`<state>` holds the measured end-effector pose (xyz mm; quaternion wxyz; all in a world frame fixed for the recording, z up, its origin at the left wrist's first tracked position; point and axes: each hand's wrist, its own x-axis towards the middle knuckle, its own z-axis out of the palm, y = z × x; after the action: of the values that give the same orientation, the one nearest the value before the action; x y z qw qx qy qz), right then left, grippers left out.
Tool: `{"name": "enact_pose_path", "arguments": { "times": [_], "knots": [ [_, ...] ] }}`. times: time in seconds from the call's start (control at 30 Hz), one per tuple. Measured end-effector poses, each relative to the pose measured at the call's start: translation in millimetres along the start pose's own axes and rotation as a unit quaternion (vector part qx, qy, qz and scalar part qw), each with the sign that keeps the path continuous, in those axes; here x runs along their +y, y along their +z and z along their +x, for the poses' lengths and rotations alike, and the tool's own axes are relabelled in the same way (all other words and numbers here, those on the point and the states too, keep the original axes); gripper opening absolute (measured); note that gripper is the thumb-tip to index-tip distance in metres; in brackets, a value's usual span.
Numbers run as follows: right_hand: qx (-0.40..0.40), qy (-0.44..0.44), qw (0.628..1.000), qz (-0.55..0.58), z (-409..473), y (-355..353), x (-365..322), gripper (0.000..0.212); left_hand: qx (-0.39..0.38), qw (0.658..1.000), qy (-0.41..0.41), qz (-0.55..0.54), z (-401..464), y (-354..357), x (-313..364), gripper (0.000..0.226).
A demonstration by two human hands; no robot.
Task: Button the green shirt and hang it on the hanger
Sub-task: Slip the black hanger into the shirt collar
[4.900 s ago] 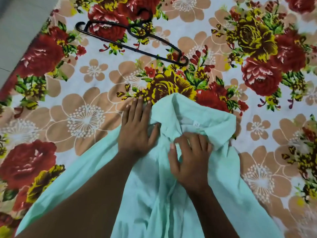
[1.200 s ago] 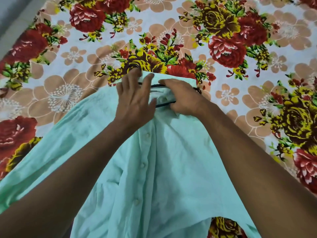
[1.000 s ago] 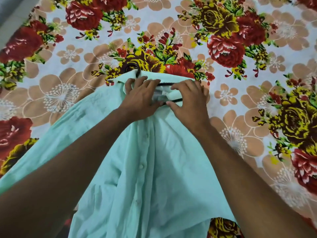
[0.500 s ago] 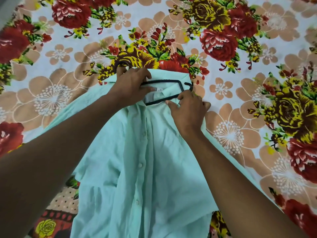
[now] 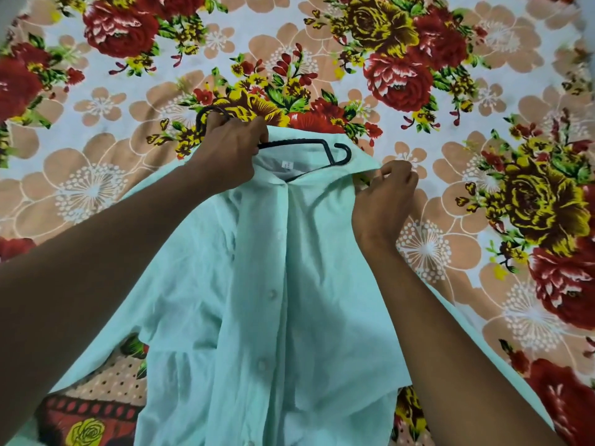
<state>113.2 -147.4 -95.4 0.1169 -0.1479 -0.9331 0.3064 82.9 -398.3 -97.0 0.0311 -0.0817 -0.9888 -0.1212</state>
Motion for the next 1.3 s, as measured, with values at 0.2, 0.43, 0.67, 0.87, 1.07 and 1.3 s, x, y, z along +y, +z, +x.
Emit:
{"name": "enact_pose_path", "arguments": {
  "times": [0.2,0.43,0.67,0.87,1.07,1.3],
  "knots": [
    [-0.034,0.055,0.986,0.157,6,8,-11,0.009,0.006,0.999,0.042,-0.004,-4,0,-1,0.030],
    [-0.048,0.001,0.977,0.206,1,4,-14,0.007,0.034,0.996,0.079,0.019,0,-9,-9,0.030],
    [0.005,-0.012,0.968,0.249,17,3,-23,0.003,0.025,0.994,0.105,0.022,-9,-4,-5,0.034],
    [-0.164,-0.097,0.953,0.236,3,10,-28,0.006,0.062,0.990,0.124,-0.010,-15,5,0,0.041],
    [-0.288,-0.142,0.937,0.136,-4,14,-31,0.007,0.042,0.988,0.145,-0.042,6,12,18,0.035],
    [-0.298,-0.117,0.947,-0.030,24,18,-49,0.023,0.113,0.988,0.000,-0.100,-2,5,8,0.035]
  ]
}}
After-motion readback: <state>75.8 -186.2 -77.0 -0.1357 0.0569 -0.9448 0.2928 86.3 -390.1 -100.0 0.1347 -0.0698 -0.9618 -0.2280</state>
